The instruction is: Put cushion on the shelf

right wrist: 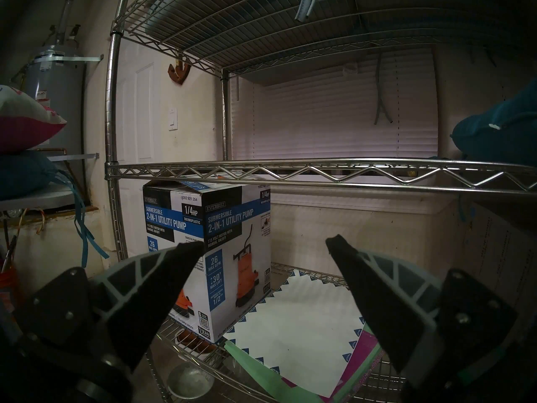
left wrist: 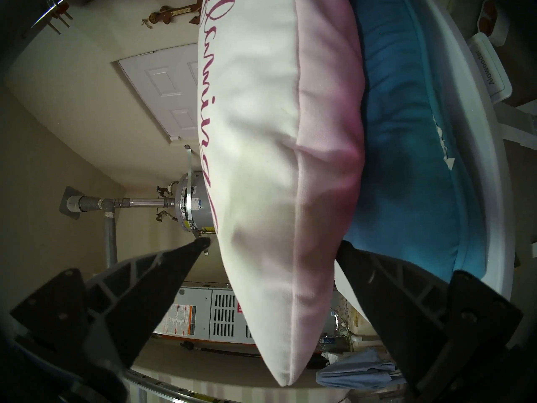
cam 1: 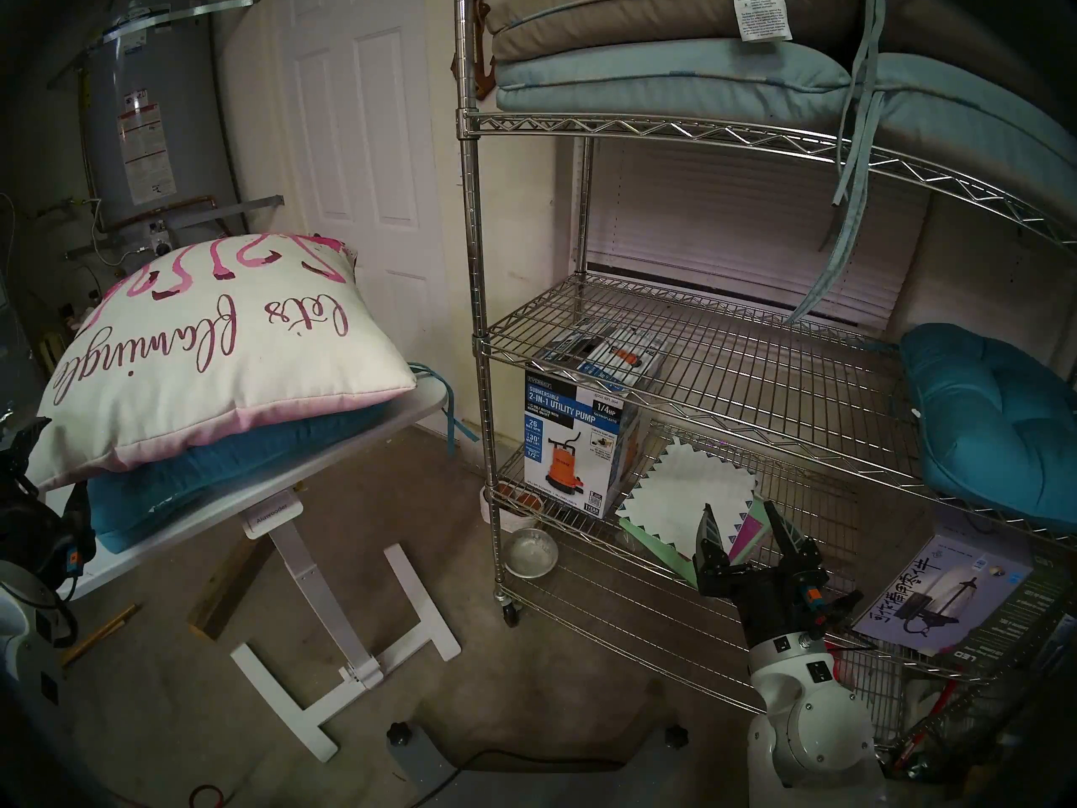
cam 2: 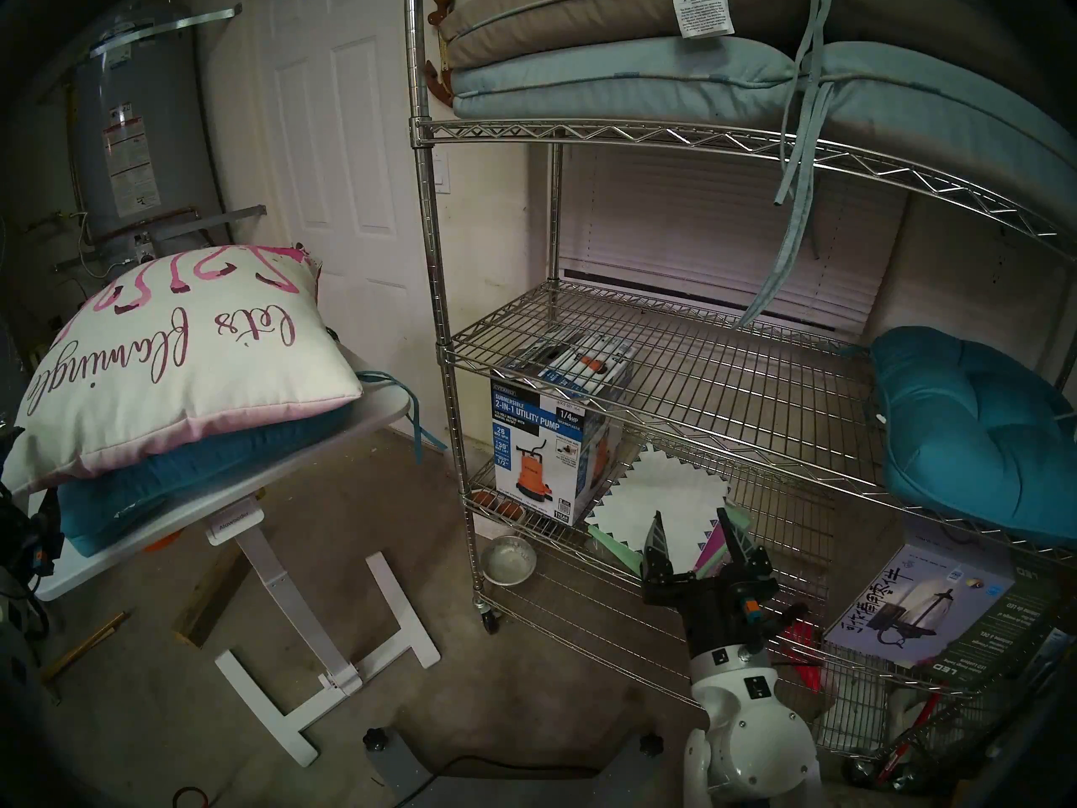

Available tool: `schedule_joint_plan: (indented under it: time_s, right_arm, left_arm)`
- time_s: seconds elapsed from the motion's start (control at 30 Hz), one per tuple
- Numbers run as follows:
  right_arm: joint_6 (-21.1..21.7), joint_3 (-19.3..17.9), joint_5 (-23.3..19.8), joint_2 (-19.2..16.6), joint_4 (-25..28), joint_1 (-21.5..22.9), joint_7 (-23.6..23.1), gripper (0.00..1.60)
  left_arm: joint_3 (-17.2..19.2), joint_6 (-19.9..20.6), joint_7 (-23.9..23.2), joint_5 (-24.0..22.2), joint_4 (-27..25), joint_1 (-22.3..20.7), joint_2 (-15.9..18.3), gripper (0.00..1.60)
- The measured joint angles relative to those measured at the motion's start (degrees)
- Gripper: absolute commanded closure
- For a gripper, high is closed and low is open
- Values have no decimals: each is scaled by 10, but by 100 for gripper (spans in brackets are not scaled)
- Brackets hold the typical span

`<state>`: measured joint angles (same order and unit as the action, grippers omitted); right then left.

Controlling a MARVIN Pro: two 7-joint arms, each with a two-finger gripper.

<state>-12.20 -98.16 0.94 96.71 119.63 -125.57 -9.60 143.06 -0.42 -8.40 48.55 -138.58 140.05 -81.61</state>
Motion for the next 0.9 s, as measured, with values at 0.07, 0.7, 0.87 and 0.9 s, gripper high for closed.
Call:
schedule_joint_plan:
  time_s: [0.07,0.7,0.87,0.9]
  right_arm:
    - [0,0,0,0,0,0,0,0]
    - [0,0,0,0,0,0,0,0]
    - [0,0,0,0,0,0,0,0]
    - [0,0,0,0,0,0,0,0]
  left_arm:
    - [5,0,-4,7,5,-1,6,0]
    - [22,-10,-24,40,30,-26,42,0]
    - [22,-12,-26,43,30,-30,43,0]
    - [22,-13,-26,44,30,-31,43,0]
